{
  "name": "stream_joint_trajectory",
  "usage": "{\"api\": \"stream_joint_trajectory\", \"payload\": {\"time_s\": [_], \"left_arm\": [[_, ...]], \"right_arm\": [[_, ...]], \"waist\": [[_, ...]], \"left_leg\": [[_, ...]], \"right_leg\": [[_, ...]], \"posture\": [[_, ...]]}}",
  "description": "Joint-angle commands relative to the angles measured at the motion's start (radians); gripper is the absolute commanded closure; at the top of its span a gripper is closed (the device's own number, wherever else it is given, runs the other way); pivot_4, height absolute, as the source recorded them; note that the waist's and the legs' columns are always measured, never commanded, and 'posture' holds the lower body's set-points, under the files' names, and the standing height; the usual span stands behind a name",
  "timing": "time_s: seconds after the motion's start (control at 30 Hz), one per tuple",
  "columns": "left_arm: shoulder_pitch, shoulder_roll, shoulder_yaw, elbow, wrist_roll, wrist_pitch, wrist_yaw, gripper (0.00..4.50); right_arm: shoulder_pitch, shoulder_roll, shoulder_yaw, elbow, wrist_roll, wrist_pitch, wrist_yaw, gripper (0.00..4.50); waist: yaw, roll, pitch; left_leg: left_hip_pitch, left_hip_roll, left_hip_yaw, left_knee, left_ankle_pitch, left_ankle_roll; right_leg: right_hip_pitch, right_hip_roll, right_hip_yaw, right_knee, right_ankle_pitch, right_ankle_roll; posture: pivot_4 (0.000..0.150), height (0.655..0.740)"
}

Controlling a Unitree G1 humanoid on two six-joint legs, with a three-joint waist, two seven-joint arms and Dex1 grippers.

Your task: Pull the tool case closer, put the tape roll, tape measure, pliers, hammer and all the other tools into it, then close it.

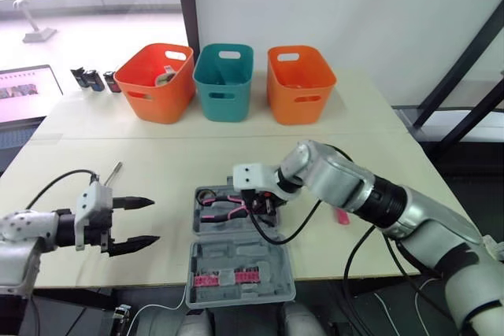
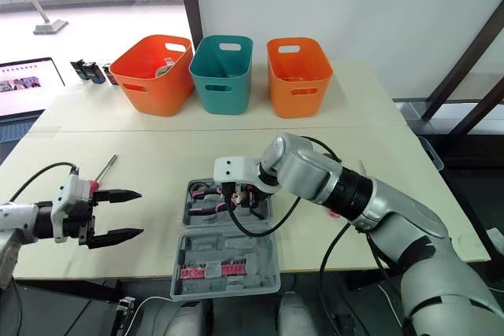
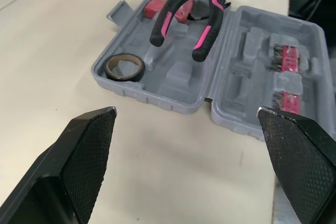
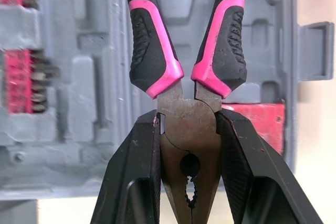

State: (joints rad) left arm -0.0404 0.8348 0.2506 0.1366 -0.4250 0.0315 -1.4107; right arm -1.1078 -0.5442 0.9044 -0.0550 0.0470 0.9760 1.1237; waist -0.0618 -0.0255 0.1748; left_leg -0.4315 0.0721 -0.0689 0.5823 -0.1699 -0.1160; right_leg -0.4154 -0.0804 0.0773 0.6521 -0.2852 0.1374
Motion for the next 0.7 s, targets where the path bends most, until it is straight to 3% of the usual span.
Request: {"api": "stream_joint_trajectory", "payload": {"time_s": [0.03,0.7], "left_arm": [[0.021,-0.009,0.028,-0.014,-0.015,-0.048,0.011,0.0],[-0.02,-0.03,-0.028,-0.007,-0.006,-0.061,0.059,0.0]], "right_arm": [[-0.052,0.042,0.005,0.021,-0.035,-0.014,0.017,3.51],[-0.087,0.181,0.063,0.189,-0.117,0.007,0.057,3.51]], "waist": [[-0.001,0.0,0.0],[-0.007,0.0,0.0]], "left_leg": [[0.0,0.0,0.0,0.0,0.0,0.0],[0.0,0.0,0.0,-0.001,0.0,0.0]], "right_leg": [[0.0,0.0,0.0,0.0,0.0,0.0],[-0.001,0.0,0.0,0.0,0.002,0.003]], "posture": [[0.15,0.74],[0.15,0.74]]}}
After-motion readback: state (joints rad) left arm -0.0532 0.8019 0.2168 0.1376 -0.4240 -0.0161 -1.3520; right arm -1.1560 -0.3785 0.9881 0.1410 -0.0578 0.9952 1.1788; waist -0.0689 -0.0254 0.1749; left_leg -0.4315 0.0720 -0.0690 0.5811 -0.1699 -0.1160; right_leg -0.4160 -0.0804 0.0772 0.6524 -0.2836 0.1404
